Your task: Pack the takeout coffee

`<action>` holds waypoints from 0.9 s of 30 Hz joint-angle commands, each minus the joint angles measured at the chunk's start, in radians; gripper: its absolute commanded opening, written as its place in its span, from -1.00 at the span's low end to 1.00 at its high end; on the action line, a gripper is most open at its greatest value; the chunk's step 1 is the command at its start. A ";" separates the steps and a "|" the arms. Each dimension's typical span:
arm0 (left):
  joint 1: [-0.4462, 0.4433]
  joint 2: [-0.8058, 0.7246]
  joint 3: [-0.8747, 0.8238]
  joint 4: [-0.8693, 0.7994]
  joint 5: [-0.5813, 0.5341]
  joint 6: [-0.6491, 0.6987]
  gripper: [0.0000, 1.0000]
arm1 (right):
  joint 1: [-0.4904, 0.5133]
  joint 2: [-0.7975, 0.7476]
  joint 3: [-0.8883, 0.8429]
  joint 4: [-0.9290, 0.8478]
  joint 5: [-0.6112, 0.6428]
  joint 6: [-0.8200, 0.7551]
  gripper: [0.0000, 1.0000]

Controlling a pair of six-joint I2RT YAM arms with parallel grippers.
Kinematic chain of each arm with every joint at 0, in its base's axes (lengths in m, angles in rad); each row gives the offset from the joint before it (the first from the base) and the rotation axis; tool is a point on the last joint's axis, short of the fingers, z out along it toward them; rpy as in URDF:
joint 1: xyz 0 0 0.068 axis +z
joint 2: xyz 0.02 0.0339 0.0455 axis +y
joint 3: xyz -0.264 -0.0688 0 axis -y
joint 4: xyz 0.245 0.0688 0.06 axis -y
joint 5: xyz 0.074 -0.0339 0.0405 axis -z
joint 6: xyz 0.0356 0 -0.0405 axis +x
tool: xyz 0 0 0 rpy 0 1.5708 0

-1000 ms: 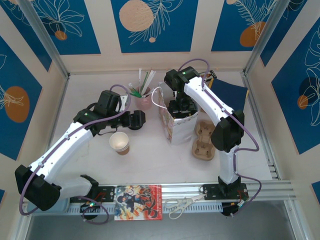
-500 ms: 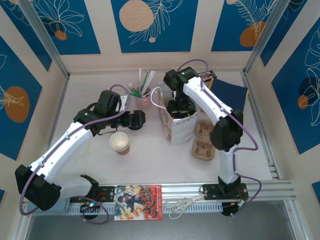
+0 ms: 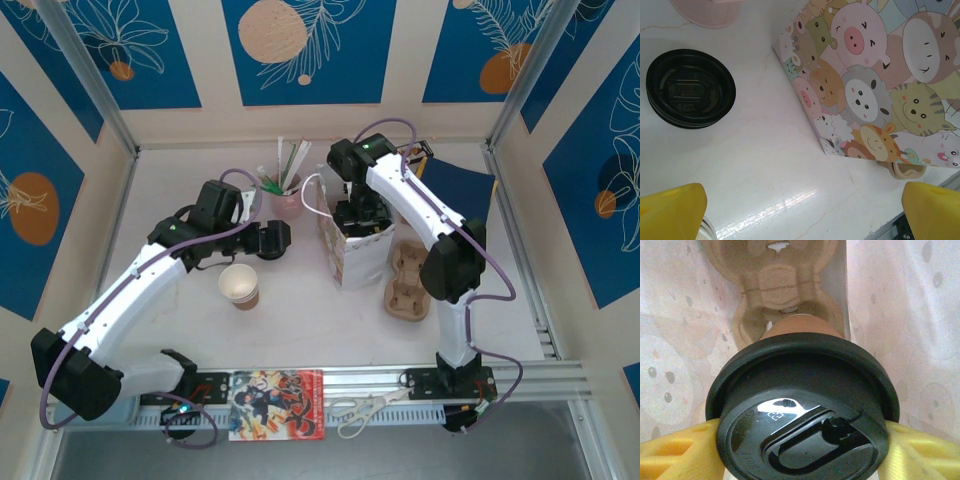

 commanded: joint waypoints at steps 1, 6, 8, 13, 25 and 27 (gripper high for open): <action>0.014 0.003 0.018 -0.013 0.005 -0.003 1.00 | -0.004 0.017 0.030 -0.012 -0.026 -0.014 0.39; 0.014 0.001 0.016 -0.013 0.007 -0.003 1.00 | -0.003 0.019 0.034 -0.013 -0.026 -0.015 0.39; 0.014 0.001 0.016 -0.013 0.008 -0.003 1.00 | -0.003 0.020 0.034 -0.012 -0.025 -0.014 0.39; 0.014 0.001 0.015 -0.013 0.008 -0.003 1.00 | -0.003 0.021 0.034 -0.011 -0.021 -0.016 0.39; 0.014 0.004 0.014 -0.014 0.010 0.000 0.99 | -0.006 0.028 0.026 0.001 -0.023 -0.020 0.39; 0.014 0.004 0.014 -0.014 0.009 -0.001 1.00 | -0.005 0.029 0.021 0.005 -0.022 -0.022 0.39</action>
